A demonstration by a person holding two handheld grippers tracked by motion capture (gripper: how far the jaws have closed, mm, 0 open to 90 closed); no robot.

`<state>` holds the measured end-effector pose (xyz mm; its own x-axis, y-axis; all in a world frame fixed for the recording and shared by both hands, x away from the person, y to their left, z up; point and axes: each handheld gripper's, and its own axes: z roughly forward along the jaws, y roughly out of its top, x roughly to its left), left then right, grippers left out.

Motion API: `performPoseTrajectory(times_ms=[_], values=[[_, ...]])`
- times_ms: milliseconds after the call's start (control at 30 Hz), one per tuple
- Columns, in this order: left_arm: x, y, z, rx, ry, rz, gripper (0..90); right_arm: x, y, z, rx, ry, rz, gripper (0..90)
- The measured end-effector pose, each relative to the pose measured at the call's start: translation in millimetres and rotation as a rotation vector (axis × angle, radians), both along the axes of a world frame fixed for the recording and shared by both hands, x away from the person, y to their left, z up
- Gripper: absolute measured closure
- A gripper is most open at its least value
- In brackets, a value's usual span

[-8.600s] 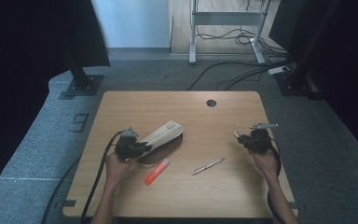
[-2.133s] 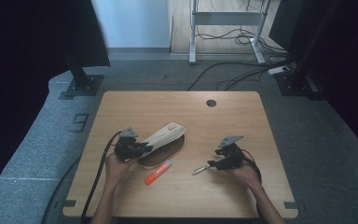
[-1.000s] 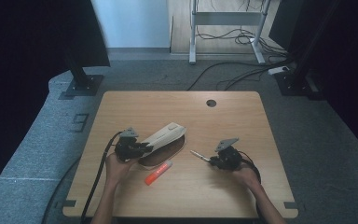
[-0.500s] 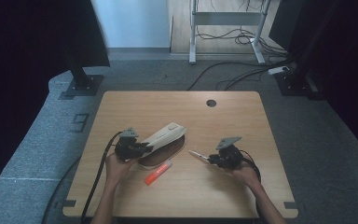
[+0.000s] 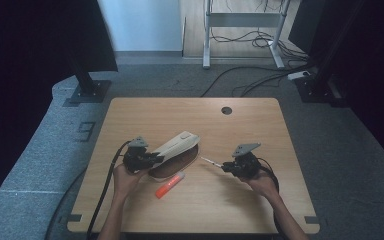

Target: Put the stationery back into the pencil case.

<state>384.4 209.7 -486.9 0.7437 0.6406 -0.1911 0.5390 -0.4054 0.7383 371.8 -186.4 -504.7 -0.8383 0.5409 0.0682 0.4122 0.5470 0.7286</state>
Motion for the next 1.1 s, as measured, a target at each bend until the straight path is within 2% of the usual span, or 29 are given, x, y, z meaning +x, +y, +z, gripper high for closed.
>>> performPoseTrajectory(times_ms=[367,1100], values=[[-0.7,0.1,1.3,-0.006,-0.010,0.009,76.3,6.2,17.8,8.5,0.012,-0.014,0.018,78.6],[-1.1,0.4,2.8,-0.013,-0.016,0.006,76.4,26.9,65.1,6.5,-0.004,-0.015,0.062,78.5]])
